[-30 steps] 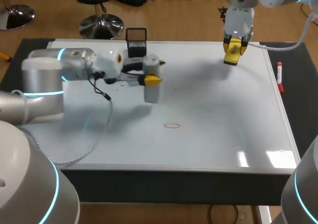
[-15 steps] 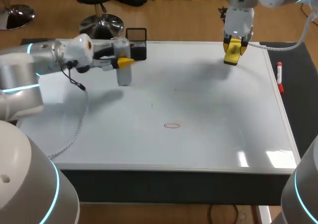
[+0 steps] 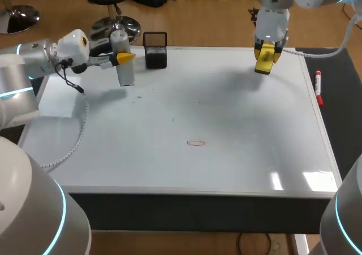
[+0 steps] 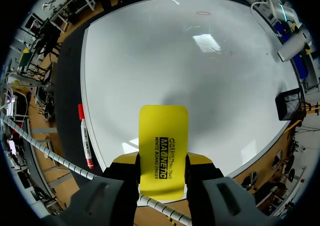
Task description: Pick up the inspection probe, press it on each red-marked spot on the whiteboard one by one, put down the probe, pick up the eraser, and wipe off all the red marks.
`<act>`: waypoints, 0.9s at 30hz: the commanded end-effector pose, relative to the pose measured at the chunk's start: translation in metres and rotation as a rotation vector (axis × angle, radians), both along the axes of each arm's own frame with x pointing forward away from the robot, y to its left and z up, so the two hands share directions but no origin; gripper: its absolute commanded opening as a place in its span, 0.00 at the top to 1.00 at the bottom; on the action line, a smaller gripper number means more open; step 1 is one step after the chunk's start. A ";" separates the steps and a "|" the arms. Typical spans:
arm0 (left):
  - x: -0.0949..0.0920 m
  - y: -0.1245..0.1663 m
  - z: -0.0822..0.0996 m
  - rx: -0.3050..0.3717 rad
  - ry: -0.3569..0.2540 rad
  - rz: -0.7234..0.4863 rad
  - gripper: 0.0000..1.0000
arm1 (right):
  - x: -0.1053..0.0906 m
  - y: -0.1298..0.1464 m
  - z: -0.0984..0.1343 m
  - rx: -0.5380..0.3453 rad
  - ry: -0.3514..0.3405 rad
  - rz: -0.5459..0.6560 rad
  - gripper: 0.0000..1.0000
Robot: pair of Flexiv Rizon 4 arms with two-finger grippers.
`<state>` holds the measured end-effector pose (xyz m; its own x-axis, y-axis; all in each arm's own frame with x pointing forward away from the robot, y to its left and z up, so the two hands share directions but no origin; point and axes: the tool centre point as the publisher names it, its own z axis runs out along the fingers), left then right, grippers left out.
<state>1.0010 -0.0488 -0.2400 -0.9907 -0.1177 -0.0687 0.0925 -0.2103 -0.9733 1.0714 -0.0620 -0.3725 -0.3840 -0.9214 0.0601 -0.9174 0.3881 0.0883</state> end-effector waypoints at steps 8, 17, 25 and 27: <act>0.004 0.005 -0.001 0.001 0.004 0.011 1.00 | 0.000 -0.001 0.002 -0.004 0.000 0.002 1.00; 0.004 0.005 -0.001 0.001 0.004 0.011 1.00 | 0.000 -0.001 0.002 -0.004 0.000 0.002 1.00; 0.004 0.005 -0.001 0.001 0.004 0.011 1.00 | -0.008 0.014 0.002 -0.015 0.010 0.070 1.00; 0.004 0.005 -0.001 0.001 0.004 0.011 1.00 | -0.019 0.025 -0.001 -0.018 0.021 0.102 1.00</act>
<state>1.0059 -0.0438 -0.2426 -0.9900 -0.1255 -0.0643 0.0900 -0.2107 -0.9734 1.0612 -0.0481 -0.3743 -0.2973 -0.9528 0.0616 -0.9466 0.3026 0.1117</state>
